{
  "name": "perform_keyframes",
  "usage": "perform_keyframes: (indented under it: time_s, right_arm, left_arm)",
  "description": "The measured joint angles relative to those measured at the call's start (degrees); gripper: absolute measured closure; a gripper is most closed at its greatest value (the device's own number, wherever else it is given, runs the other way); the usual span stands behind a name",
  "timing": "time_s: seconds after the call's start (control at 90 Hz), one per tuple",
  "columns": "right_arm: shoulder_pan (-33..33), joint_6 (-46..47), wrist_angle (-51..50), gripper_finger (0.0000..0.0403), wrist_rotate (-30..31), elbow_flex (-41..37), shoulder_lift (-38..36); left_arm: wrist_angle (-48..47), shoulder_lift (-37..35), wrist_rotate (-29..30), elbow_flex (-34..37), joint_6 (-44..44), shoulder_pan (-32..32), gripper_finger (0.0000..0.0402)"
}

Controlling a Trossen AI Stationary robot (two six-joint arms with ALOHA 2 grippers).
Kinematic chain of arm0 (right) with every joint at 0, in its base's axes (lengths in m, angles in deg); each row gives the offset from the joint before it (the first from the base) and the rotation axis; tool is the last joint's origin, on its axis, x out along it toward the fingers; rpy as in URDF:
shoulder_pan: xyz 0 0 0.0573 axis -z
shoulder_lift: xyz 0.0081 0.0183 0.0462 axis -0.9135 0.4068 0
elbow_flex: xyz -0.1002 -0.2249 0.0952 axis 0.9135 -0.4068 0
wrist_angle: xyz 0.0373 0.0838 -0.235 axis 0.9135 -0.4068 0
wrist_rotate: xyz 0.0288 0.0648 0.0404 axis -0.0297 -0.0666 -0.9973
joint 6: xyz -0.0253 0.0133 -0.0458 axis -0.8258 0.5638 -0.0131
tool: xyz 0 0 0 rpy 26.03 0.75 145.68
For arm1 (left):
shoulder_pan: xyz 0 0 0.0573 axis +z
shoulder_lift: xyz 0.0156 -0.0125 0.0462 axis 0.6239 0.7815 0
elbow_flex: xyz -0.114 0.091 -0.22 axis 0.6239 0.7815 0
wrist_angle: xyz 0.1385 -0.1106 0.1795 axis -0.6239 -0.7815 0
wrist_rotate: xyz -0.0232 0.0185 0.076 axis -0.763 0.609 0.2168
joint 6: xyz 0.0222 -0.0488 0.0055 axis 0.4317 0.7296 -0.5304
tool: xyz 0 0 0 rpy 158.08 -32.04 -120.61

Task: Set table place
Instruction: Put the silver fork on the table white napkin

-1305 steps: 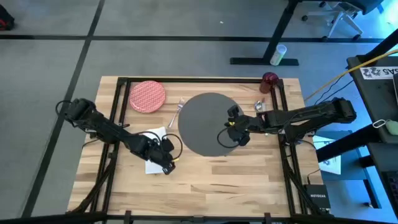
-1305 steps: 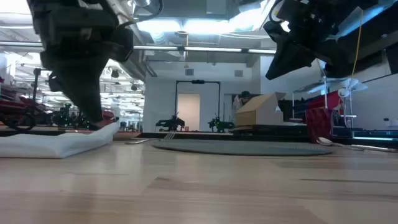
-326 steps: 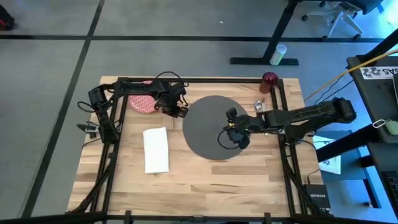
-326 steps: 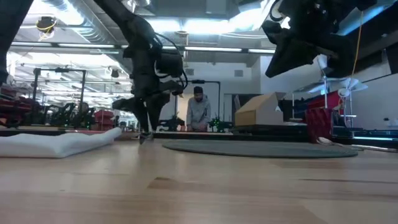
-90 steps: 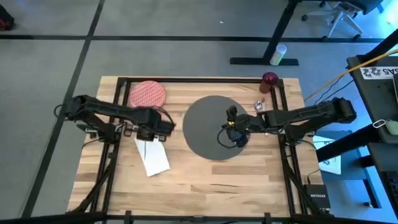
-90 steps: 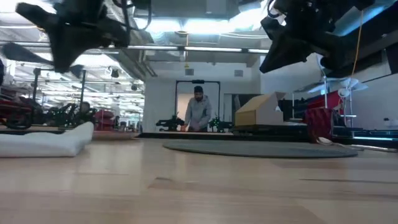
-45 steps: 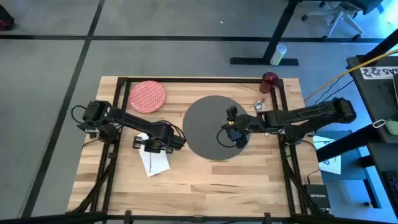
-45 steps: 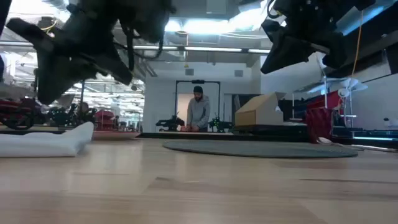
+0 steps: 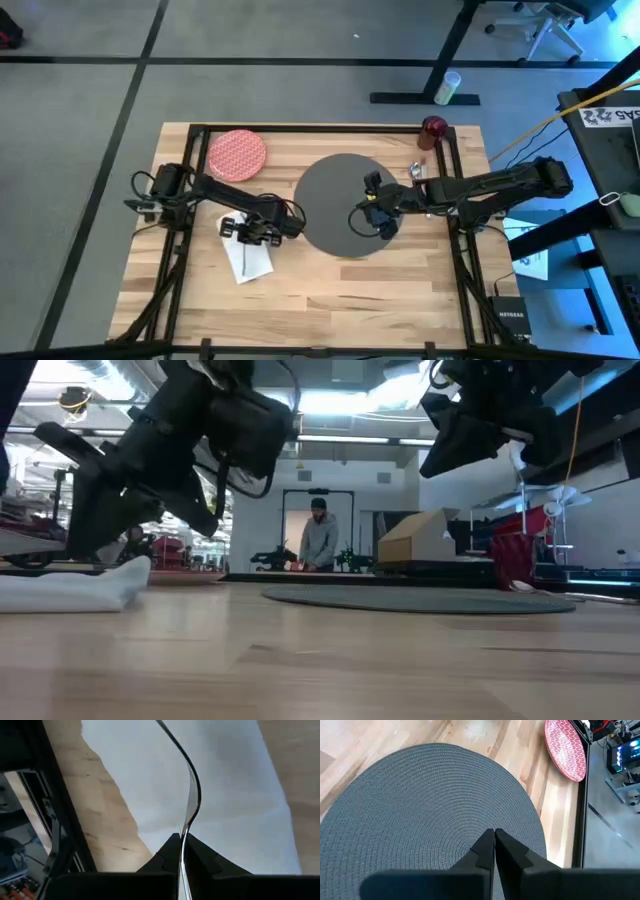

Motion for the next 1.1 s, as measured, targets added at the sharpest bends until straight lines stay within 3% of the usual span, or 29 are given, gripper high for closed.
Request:
perform_keyframes:
  time_s: [0.178, 0.378, 0.756, 1.1]
  right_arm:
    - [0.0, 0.0, 0.0, 0.0403, 0.0, 0.0, 0.0]
    - [0.0, 0.0, 0.2, 0.0403, 0.0, 0.0, 0.0]
    - [0.0, 0.0, 0.3, 0.0403, 0.0, 0.0, 0.0]
    - [0.0, -0.1, 0.4, 0.0403, 0.0, 0.0, 0.0]
  left_arm:
    - [-3.1, -0.1, -1.5, 0.4, -0.1, -0.4, 0.0401]
    - [-0.2, -0.1, -5.0, 4.3, 1.3, -0.5, 0.0401]
    - [4.5, -0.1, -0.9, 5.4, 8.5, -0.8, 0.0394]
    - [6.4, -0.1, -0.6, 5.4, 7.6, -0.8, 0.0349]
